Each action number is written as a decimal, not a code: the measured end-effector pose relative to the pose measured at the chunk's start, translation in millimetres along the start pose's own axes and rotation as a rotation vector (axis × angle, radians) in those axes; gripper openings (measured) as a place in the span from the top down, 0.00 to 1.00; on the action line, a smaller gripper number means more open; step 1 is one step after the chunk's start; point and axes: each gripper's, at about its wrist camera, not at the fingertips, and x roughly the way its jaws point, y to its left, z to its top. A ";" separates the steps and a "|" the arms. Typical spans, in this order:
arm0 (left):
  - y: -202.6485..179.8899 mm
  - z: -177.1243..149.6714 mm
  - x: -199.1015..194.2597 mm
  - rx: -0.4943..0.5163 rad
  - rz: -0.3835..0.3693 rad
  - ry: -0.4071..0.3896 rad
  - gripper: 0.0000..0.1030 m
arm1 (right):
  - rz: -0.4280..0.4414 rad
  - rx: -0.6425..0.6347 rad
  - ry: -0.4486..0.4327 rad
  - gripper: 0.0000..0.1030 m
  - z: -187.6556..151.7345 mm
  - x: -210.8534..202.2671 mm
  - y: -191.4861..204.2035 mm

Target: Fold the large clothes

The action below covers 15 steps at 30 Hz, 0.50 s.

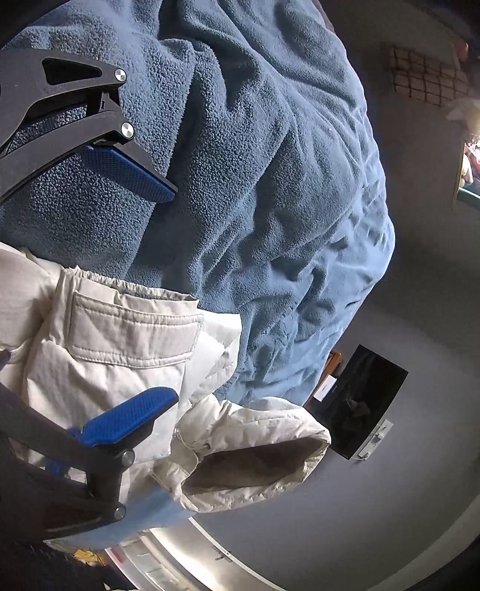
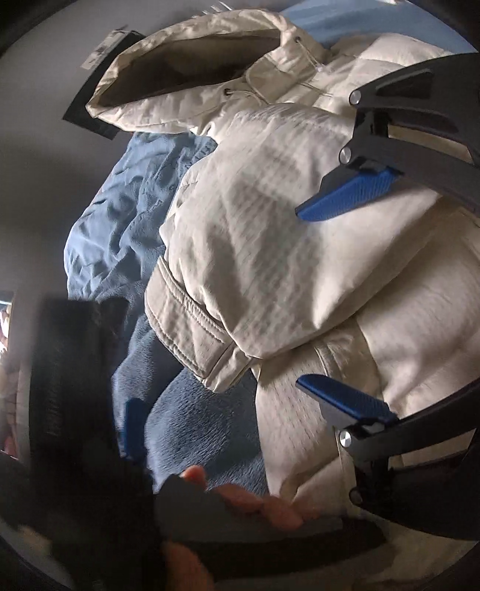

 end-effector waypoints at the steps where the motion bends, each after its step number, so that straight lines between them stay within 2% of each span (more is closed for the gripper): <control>1: 0.3 0.0 0.4 -0.001 -0.001 0.001 0.07 | -0.012 -0.012 0.001 0.28 0.3 2.4 1.7; 3: 1.0 0.2 0.9 -0.004 -0.004 0.001 0.07 | -0.069 -0.040 0.002 0.40 -0.8 6.7 5.5; 5: 1.8 0.7 1.3 -0.007 -0.011 -0.003 0.07 | -0.080 -0.038 -0.007 0.64 -1.7 7.1 3.2; 7: 2.0 1.1 -1.2 -0.010 -0.021 -0.020 0.07 | -0.080 -0.017 -0.012 0.73 -2.1 5.9 -2.1; 11: -0.3 1.6 -15.0 -0.003 -0.058 -0.096 0.07 | -0.098 0.075 -0.070 0.83 -3.6 -13.0 -21.6; 15: -7.8 1.3 -19.2 0.027 -0.070 -0.123 0.07 | -0.129 0.196 -0.136 0.86 -6.5 -37.4 -51.2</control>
